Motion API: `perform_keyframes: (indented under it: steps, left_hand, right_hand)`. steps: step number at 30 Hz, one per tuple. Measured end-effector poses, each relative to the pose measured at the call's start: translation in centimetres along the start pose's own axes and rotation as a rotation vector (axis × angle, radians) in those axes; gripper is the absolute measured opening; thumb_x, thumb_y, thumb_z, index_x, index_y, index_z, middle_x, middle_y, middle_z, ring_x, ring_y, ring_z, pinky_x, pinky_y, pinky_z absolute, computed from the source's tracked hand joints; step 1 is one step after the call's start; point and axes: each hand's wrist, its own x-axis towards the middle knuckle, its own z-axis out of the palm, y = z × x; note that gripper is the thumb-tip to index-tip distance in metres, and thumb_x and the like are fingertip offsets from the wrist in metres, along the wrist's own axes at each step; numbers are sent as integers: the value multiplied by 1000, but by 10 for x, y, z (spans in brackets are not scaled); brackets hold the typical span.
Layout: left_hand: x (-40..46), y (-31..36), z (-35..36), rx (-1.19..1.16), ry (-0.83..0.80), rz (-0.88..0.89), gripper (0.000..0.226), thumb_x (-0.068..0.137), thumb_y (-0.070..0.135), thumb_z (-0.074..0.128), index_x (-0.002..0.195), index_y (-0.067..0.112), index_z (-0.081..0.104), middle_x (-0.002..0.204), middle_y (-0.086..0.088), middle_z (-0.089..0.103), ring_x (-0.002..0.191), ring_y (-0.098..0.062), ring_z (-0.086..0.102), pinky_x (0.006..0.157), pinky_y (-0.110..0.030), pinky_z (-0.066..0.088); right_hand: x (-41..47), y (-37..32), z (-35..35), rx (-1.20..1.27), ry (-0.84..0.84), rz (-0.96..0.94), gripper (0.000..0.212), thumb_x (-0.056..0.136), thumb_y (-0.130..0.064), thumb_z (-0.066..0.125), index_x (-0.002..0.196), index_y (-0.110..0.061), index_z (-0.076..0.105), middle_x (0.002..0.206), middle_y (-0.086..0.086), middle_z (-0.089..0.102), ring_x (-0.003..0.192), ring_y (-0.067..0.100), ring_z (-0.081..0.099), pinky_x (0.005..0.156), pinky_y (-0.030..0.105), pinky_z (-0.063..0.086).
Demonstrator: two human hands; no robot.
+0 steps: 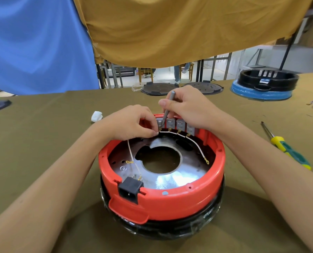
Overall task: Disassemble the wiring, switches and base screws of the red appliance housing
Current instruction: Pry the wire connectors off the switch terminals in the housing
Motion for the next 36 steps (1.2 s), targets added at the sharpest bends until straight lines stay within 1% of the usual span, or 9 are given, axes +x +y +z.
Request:
perform_keyframes:
  steps: [2, 7, 12, 15, 21, 25, 30, 33, 36]
  left_hand:
    - [0, 0, 0, 2, -2, 4, 9, 84, 29, 75, 81, 37, 74, 100, 14, 62, 92, -2, 60, 95, -36, 47]
    - [0, -2, 0, -3, -2, 4, 10, 83, 29, 75, 81, 39, 74, 99, 17, 62, 92, -1, 60, 95, -35, 47]
    - [1, -3, 1, -5, 6, 9, 12, 83, 30, 76, 80, 41, 74, 98, 15, 63, 90, -1, 61, 94, -38, 47]
    - [1, -4, 0, -6, 8, 8, 13, 83, 31, 76, 79, 43, 73, 99, 15, 62, 92, -2, 61, 93, -38, 47]
    - [1, -4, 0, -4, 8, 8, 13, 83, 31, 76, 80, 44, 73, 98, 17, 62, 91, 0, 60, 93, -36, 47]
    - [1, -2, 1, -13, 5, 12, 11, 83, 30, 76, 80, 40, 74, 97, 16, 62, 90, -1, 61, 94, -37, 47]
    - [1, -1, 0, -18, 4, 7, 9, 82, 27, 75, 81, 36, 75, 98, 14, 63, 90, -2, 62, 95, -37, 47]
    - [0, -1, 0, -23, 0, 10, 9, 82, 27, 76, 81, 36, 76, 98, 14, 63, 91, -3, 62, 95, -38, 47]
    - [0, -1, 1, -24, -4, 10, 10, 82, 27, 76, 81, 37, 75, 98, 15, 62, 92, -3, 62, 97, -39, 46]
  right_hand:
    - [0, 2, 0, 36, 0, 14, 31, 99, -33, 61, 84, -8, 71, 70, 2, 73, 61, 11, 62, 65, 27, 50]
    - [-1, 9, 0, 189, 5, 52, 35, 101, -26, 59, 89, 5, 69, 54, -11, 67, 54, -3, 61, 57, 9, 46]
    - [-6, 6, 1, 5, 36, -57, 27, 98, -31, 63, 82, -10, 70, 60, -10, 68, 59, 8, 64, 60, 24, 49]
    - [-10, 3, 1, -80, 16, -134, 25, 96, -31, 66, 79, -13, 70, 48, -20, 56, 45, 4, 49, 50, 16, 34]
    - [-9, 4, -2, -43, 3, -124, 24, 95, -27, 67, 77, -13, 72, 45, -22, 55, 41, 0, 45, 47, 11, 33]
    - [-2, 7, -2, 29, -1, -47, 25, 97, -30, 65, 79, -14, 72, 64, -5, 71, 54, 3, 58, 58, 19, 47]
    - [7, 11, -1, 127, -26, -2, 28, 98, -30, 63, 76, -14, 69, 74, 9, 74, 66, 14, 68, 73, 32, 57]
    - [9, 14, 0, 146, -20, 7, 29, 98, -31, 63, 76, -13, 70, 71, 8, 74, 65, 13, 67, 75, 35, 57]
    - [8, 16, 2, 189, -16, 22, 31, 99, -31, 62, 79, -9, 70, 62, 1, 71, 61, 8, 65, 71, 29, 54]
